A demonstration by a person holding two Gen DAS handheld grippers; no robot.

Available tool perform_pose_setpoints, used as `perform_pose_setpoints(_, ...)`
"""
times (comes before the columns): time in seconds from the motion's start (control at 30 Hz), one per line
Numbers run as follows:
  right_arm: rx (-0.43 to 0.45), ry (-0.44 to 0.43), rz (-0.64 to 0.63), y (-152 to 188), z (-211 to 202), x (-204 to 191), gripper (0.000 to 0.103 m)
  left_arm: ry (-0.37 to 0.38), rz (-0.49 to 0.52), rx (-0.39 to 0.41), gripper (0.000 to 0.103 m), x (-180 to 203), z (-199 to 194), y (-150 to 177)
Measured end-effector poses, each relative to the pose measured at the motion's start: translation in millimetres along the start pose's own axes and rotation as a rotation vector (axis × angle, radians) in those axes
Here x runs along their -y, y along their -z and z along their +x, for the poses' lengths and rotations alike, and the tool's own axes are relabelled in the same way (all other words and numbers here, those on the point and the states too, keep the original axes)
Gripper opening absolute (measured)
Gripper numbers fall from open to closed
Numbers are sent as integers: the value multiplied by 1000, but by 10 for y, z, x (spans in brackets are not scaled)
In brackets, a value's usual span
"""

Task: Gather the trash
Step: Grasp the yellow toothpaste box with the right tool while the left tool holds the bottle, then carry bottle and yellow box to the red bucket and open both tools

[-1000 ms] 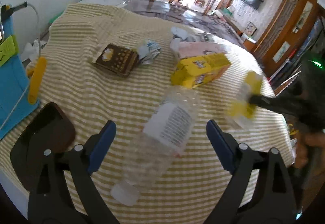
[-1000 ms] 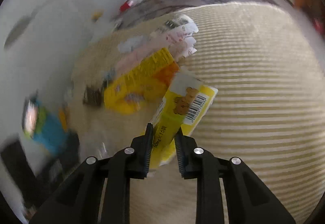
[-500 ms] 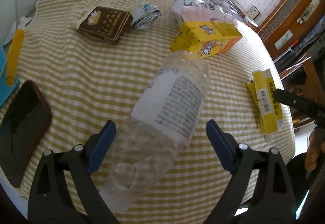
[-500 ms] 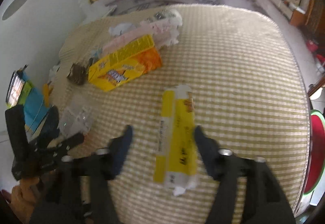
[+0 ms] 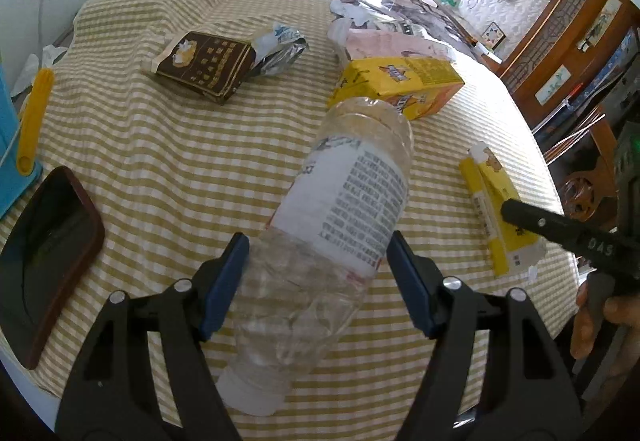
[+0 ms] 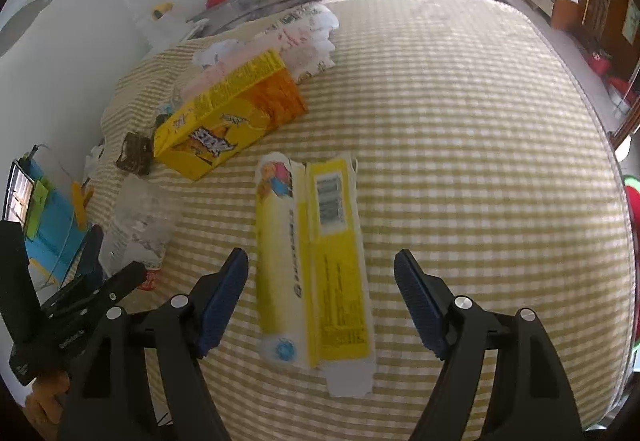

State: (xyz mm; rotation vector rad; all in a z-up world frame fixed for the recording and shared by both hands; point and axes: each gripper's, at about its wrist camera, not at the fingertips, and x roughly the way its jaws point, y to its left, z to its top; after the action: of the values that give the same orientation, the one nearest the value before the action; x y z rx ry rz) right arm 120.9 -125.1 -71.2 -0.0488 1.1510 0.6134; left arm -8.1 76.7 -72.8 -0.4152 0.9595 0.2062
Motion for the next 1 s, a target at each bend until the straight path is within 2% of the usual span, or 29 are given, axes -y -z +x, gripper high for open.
perform_pose_setpoints(0.03,-3,2,-7,10,11,-13,73,2,-1,1,68,1,-4,-1)
perform_pose_setpoints(0.07,-5,2,-13,20,19,-23,67,3,-2,3,68,5,2,-14)
perform_pose_setpoints(0.1,-6,-1,-17,27,26,-25,56,5,-3,5,68,5,-3,-16)
perform_pose_setpoints(0.2,7,-17,-4,44,1,-10,32,14,-6,18,68,1,-26,-33)
perform_pose_setpoints(0.23,17,-32,5,48,-31,12,30,19,-9,27,68,1,-44,-40)
perform_pose_setpoints(0.53,129,-72,86,132,-414,229,28,62,-2,77,68,153,-186,-182)
perform_pose_setpoints(1.0,286,-76,223,300,-1095,814,28,108,137,156,69,970,-304,-476)
